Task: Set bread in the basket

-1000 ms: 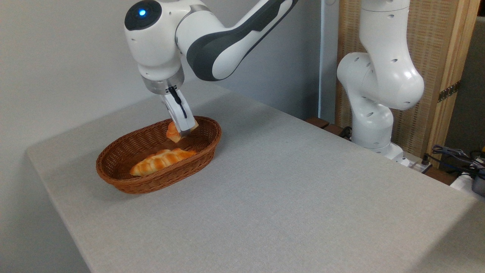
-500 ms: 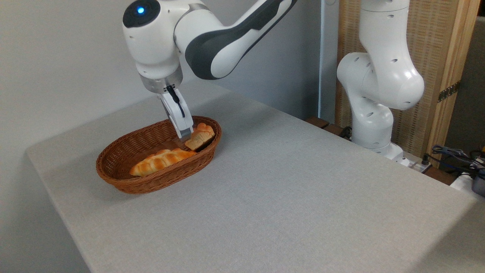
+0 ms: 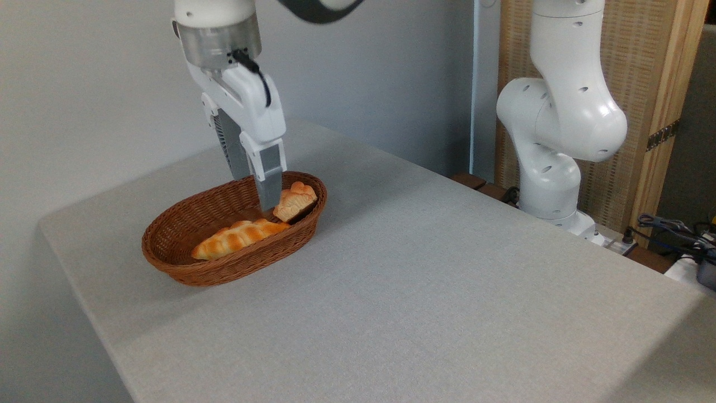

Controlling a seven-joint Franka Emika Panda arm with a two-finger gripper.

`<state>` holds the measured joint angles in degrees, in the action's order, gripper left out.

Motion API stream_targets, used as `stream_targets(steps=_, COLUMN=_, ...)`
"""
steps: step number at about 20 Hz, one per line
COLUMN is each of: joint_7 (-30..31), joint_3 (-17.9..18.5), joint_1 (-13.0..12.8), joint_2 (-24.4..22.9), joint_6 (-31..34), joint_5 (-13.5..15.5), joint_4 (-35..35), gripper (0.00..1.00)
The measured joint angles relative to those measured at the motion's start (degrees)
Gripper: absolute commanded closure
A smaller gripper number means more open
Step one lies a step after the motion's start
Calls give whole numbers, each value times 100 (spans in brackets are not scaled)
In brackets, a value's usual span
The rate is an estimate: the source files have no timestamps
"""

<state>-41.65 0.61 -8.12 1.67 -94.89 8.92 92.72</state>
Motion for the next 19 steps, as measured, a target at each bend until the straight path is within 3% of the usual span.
stream_targets(steps=2, joint_7=195, joint_3=62, joint_1=22, joint_2=104, joint_6=169, joint_5=-408, joint_4=-256, gripper=0)
stream_targets(steps=4, joint_7=271, joint_3=75, joint_1=29, joint_2=190, joint_6=213, joint_5=-611, joint_4=-374, gripper=0)
stream_targets(steps=12, joint_7=462, joint_3=76, joint_1=37, joint_2=258, joint_6=214, joint_5=-669, joint_4=-439, gripper=0)
stream_targets(steps=16, joint_7=465, joint_3=32, joint_1=283, joint_2=130, joint_6=269, joint_5=-669, joint_4=-432, gripper=0)
stream_targets(steps=19, joint_7=465, joint_3=-13, joint_1=328, joint_2=50, joint_6=290, joint_5=-669, joint_4=-344, gripper=0)
